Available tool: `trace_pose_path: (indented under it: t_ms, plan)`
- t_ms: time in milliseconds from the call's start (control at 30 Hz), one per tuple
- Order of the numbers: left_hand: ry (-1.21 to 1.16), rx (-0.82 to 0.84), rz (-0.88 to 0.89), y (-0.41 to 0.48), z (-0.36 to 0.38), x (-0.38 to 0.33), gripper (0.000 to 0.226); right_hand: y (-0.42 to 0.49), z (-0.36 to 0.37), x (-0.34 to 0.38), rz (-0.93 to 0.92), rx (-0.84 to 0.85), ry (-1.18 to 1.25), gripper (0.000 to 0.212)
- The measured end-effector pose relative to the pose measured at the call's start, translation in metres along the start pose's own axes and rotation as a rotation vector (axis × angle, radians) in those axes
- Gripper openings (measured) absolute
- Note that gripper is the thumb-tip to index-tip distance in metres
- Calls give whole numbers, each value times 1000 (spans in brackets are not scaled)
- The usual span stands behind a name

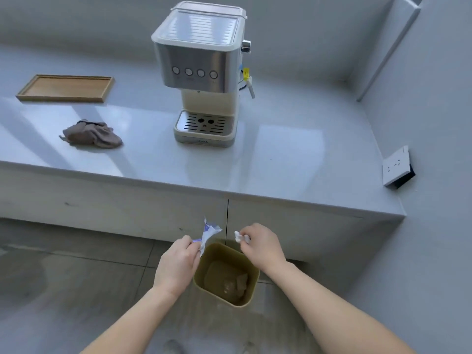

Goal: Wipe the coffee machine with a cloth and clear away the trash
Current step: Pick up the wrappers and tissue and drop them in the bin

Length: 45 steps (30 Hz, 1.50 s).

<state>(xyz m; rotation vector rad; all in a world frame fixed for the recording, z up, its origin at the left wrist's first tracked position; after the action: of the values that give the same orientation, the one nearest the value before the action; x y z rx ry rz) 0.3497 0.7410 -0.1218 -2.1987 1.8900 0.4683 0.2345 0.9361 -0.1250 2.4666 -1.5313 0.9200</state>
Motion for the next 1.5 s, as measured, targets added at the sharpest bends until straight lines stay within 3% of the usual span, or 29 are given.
trace_pose_path:
  t_ms: [100, 367, 600, 833, 1233, 1500]
  plan:
    - [-38, 94, -81, -2, 37, 16, 9, 0, 30, -18, 63, 54, -37, 22]
    - [-46, 250, -154, -4, 139, 63, 13, 8, 127, -76, 270, 142, -42, 14]
    - [-30, 337, -185, 9, 215, 81, 9, 23, 194, -119, 340, 209, -41, 12]
    - [-7, 455, -212, 13, 264, 91, 30, 35, 237, -141, 392, 230, 18, 24]
    - [113, 476, -149, 8, 231, 94, 40, 36, 211, -134, 412, 191, 25, 24]
    - [151, 414, -129, 7, 152, 78, 32, 23, 150, -70, 263, 143, -47, 25]
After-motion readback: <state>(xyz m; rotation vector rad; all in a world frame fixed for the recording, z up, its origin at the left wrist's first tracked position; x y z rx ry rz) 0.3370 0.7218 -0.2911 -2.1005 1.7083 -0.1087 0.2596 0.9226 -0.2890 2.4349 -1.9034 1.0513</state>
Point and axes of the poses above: each hand's wrist, its own y-axis towards the middle knuckle, its own z-axis out of the palm, x = y × z, the point moved 1 cm from there along y, towards the middle knuckle, and after that the axes turned 5 degrees about x, right-handed, at the moved point
